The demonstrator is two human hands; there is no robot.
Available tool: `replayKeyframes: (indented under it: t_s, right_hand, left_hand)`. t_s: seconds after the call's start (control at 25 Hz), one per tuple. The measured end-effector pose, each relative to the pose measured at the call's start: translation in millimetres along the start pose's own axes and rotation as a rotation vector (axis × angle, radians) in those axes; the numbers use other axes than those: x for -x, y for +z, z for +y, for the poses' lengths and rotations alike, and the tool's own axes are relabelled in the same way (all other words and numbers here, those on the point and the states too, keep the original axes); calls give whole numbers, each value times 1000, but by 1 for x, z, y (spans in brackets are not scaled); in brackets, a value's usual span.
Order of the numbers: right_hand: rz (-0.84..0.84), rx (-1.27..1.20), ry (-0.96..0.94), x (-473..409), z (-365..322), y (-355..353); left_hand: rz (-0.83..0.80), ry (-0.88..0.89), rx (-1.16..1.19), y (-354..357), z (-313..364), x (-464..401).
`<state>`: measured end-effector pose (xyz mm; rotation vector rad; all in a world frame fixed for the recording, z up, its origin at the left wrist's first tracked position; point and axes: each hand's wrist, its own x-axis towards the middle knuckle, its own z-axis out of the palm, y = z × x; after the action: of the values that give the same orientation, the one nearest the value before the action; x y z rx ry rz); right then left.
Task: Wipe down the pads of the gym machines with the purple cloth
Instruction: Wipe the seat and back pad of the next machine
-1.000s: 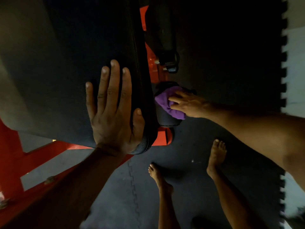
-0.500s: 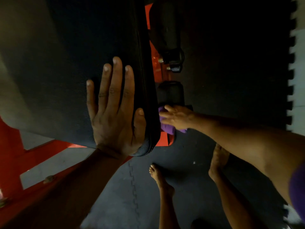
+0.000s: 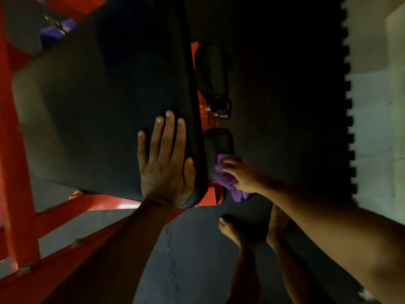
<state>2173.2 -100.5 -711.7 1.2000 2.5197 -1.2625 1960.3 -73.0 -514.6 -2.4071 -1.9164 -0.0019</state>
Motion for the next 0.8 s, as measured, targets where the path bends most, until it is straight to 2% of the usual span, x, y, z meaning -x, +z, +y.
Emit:
replayKeyframes:
  t_s: [0.12,0.2,0.32,0.44,0.52,0.6,0.72,0.8]
  right_hand:
    - [185,-146,204,43,6,-62]
    - [282,-208,296,66,4,-116]
    - [428,-304,297,63,10,-184]
    - [512,-126,248,9,35,-235]
    - [352,31,242,-59,64,-256]
    - [97,193,194,-139,90,-271]
    - [-206,483,-48,-245,108,-265]
    - [-373,612,-168,-278,109,-229]
  left_hand:
    - [-129,-37,16,-21,5,-6]
    - [-137,-31,60,-41,-1,-38]
    - [-16,-76,77,-62,-34,-133]
    - [-83,-114,85,-49,-61,-216]
    - [-111,-134,113,-27,-68,-232]
    - [-88,-125,115,-17,-72,-232]
    - [-81,-104,119,-16,-74,-235]
    - [-78,-88,103,-14,-75,-238]
